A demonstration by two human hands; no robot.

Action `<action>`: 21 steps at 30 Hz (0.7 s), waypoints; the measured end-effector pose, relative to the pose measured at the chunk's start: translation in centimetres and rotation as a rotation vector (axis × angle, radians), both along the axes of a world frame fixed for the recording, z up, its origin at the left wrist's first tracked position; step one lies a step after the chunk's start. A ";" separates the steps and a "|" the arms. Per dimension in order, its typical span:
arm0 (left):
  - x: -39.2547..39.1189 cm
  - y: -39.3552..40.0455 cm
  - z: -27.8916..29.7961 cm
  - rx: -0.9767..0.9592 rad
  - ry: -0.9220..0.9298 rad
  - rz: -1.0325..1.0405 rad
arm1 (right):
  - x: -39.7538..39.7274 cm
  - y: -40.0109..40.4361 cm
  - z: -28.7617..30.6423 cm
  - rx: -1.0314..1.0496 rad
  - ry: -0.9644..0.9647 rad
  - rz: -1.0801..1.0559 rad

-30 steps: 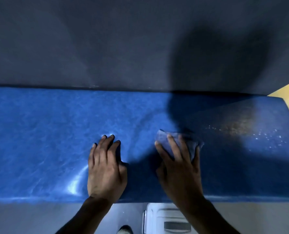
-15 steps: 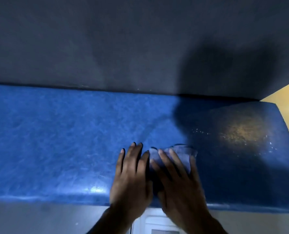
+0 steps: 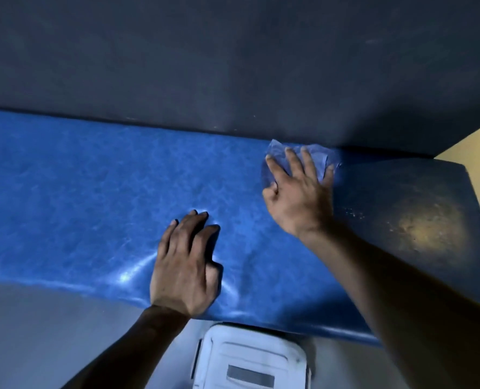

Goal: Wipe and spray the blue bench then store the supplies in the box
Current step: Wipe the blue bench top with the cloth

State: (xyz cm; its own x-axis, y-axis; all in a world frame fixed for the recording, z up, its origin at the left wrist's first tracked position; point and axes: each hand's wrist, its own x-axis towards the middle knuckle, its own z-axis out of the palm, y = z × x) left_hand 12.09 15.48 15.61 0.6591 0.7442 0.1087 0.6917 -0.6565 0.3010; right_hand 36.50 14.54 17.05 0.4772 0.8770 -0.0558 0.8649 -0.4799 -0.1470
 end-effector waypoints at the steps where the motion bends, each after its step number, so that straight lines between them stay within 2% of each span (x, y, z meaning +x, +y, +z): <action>1: 0.1 0.1 0.0 -0.001 0.003 -0.002 | -0.3 -0.6 0.1 0.001 0.004 -0.021; 12: 0.1 -0.3 0.3 -0.023 0.003 0.009 | -5.6 -11.6 0.7 0.069 -0.018 -0.084; 17: 0.3 -1.0 1.1 -0.071 -0.059 0.021 | -6.9 -17.8 1.2 0.034 -0.043 0.017; 21: 4.2 -3.8 1.4 -0.127 -0.135 -0.072 | -6.0 -20.8 1.5 0.044 -0.085 0.082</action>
